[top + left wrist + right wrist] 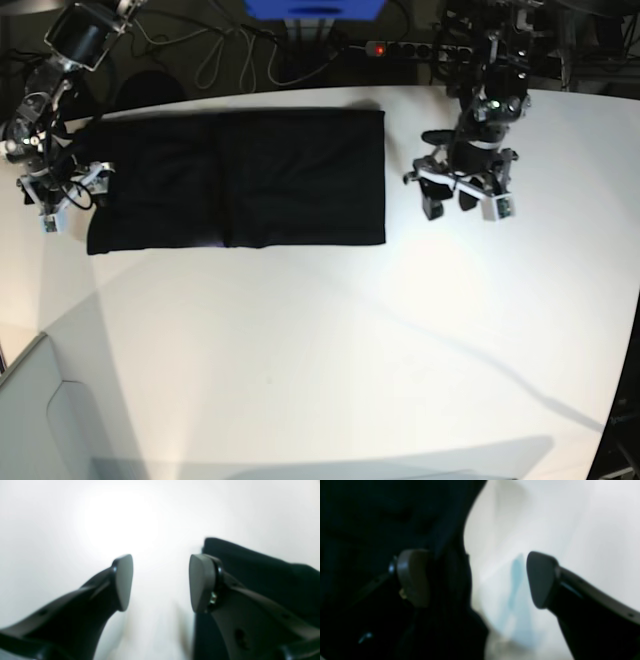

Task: Fold the T-shirt properly
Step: 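Open the left gripper and lift it away from the folded shirt, then move the right gripper to the shirt's folded end and grasp it, then fold the grasped end with the right gripper over toward the left gripper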

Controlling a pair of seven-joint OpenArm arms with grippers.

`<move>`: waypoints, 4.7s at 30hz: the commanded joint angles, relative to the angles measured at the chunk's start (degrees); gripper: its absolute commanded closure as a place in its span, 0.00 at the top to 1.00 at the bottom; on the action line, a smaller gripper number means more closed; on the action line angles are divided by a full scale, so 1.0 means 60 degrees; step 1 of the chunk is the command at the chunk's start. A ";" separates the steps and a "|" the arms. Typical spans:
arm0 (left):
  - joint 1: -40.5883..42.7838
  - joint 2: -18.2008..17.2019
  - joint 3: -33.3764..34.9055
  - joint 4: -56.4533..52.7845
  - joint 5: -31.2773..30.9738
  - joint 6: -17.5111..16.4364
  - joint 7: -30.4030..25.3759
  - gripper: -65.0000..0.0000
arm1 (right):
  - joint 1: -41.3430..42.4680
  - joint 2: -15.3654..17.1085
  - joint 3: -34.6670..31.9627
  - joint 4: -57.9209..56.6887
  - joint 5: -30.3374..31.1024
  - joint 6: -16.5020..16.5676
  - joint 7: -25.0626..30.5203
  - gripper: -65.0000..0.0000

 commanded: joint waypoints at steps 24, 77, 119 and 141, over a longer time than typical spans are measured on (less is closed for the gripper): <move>-0.0527 0.1207 0.0347 -0.1652 0.0016 -0.0055 -0.0099 0.53 | -0.1132 -0.0555 -0.0801 0.2245 -0.0362 0.0680 0.0093 0.00; -0.0337 0.0445 0.1036 -0.0538 0.0002 0.0004 -0.0070 0.53 | -0.0121 -0.3527 -0.8069 0.5234 -0.0332 0.0680 -0.0332 0.00; 0.1085 -0.0522 -0.1953 -0.0729 -0.2152 -0.0040 -0.0070 0.29 | 0.0026 -0.3090 -0.9402 0.4047 -0.0332 0.0680 -0.0039 0.63; 0.1334 -0.0508 -0.2701 -0.0626 -0.2152 -0.0040 -0.0070 0.29 | -0.1981 -0.2547 -0.8186 0.5410 -0.0347 0.0680 0.0035 0.74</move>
